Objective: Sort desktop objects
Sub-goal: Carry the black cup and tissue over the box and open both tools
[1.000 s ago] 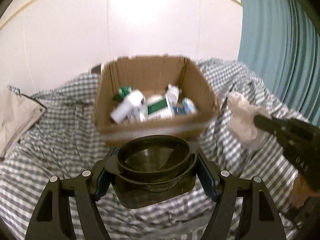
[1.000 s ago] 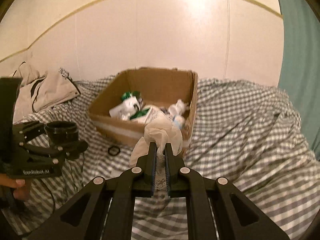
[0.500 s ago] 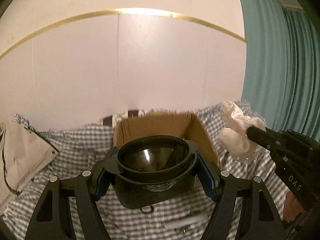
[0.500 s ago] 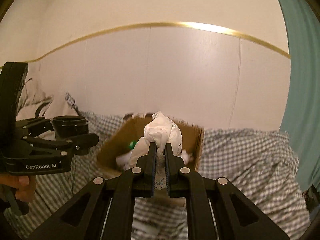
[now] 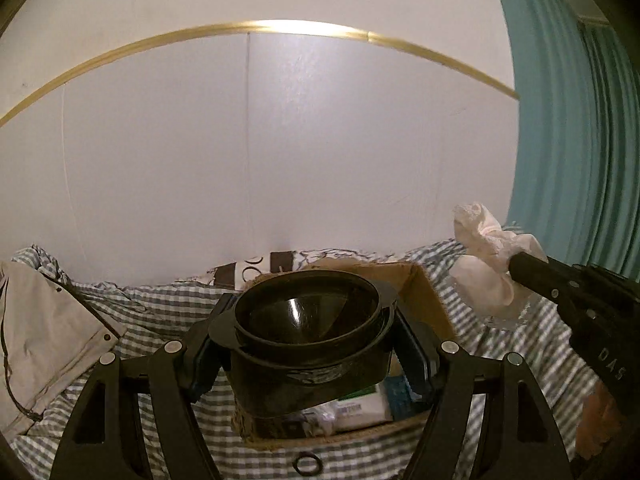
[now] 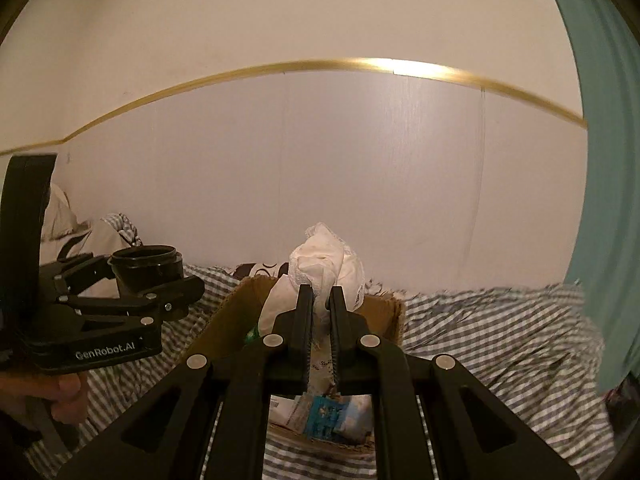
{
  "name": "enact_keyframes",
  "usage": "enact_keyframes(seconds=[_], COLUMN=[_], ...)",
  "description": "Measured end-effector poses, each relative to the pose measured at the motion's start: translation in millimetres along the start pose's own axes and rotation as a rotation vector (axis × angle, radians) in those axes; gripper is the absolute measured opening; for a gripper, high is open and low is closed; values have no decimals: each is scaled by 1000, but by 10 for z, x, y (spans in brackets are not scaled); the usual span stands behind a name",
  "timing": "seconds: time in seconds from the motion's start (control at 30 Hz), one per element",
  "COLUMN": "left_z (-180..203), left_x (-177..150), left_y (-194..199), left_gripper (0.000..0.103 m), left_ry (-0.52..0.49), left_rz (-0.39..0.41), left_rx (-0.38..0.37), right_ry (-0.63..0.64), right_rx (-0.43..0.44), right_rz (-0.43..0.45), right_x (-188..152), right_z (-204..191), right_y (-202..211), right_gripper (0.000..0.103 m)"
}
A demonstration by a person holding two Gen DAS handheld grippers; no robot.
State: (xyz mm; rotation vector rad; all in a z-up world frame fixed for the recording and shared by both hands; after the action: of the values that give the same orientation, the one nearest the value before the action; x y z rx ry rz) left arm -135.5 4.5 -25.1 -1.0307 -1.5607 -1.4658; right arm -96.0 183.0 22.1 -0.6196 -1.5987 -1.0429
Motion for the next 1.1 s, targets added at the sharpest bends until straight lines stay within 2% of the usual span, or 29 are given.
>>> enact_keyframes(seconds=[0.3, 0.73, 0.83, 1.03, 1.07, 1.1], left_z=[53, 247, 248, 241, 245, 248], left_x=[-27, -235, -297, -324, -322, -317], left_y=[-545, -1285, -1428, -1507, -1506, -1502], left_gripper=[76, 76, 76, 78, 79, 81], left_ry=[-14, -16, -19, -13, -14, -14], left_rz=[-63, -213, -254, -278, -283, -288], left_rx=[10, 14, 14, 2, 3, 7], right_ry=[-40, -72, -90, -85, -82, -79], right_rx=[-6, -17, -18, -35, -48, -58], right_rz=[-60, -187, -218, -237, -237, -237], right_x=[-108, -345, -402, -482, -482, -479], right_z=[284, 392, 438, 542, 546, 549], right_y=[-489, -1313, -1433, -1415, -1415, -1411], right_gripper=[7, 7, 7, 7, 11, 22])
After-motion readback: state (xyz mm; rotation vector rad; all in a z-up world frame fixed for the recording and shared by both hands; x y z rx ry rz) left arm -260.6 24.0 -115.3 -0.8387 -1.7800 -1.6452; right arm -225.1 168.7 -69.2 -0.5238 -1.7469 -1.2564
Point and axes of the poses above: each gripper's, at about its wrist camera, not at the fingertips, and y roughly against the way its jaws point, z to its right, x to its top, the point moved 2 cm from there along -y, roughly the way its jaws point, and after that the axes turned 11 degrees about x, right-handed, at the moved point
